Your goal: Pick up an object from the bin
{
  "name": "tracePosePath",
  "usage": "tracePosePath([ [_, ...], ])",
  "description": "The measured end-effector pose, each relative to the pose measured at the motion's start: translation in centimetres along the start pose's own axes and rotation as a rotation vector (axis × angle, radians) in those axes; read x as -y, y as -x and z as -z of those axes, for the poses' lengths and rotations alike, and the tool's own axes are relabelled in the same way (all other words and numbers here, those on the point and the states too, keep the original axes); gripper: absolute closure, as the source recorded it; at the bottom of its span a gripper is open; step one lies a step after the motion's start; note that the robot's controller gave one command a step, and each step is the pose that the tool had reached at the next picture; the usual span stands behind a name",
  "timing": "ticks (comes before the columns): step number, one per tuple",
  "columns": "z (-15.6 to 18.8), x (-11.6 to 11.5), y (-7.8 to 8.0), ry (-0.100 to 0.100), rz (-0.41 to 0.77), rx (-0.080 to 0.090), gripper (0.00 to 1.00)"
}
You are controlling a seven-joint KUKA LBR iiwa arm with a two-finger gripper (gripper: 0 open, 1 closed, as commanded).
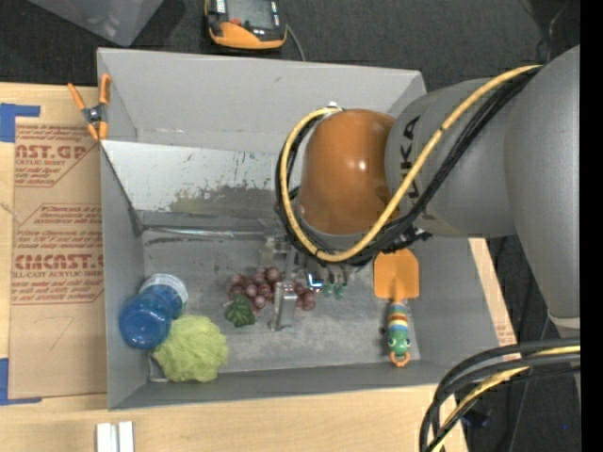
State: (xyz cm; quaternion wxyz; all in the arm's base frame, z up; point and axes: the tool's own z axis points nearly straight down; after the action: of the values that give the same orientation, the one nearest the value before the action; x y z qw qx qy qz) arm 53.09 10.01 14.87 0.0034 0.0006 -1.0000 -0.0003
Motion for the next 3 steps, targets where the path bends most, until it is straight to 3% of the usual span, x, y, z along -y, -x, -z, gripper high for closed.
tracePosePath([
  [1,0.4,0.1,0.2,0.001,-0.001,0.008,0.00],
  [2,-8.1,2.5,5.0,0.000,0.170,0.007,0.00],
  [3,-7.8,1.7,4.4,0.003,0.138,0.014,0.00],
])
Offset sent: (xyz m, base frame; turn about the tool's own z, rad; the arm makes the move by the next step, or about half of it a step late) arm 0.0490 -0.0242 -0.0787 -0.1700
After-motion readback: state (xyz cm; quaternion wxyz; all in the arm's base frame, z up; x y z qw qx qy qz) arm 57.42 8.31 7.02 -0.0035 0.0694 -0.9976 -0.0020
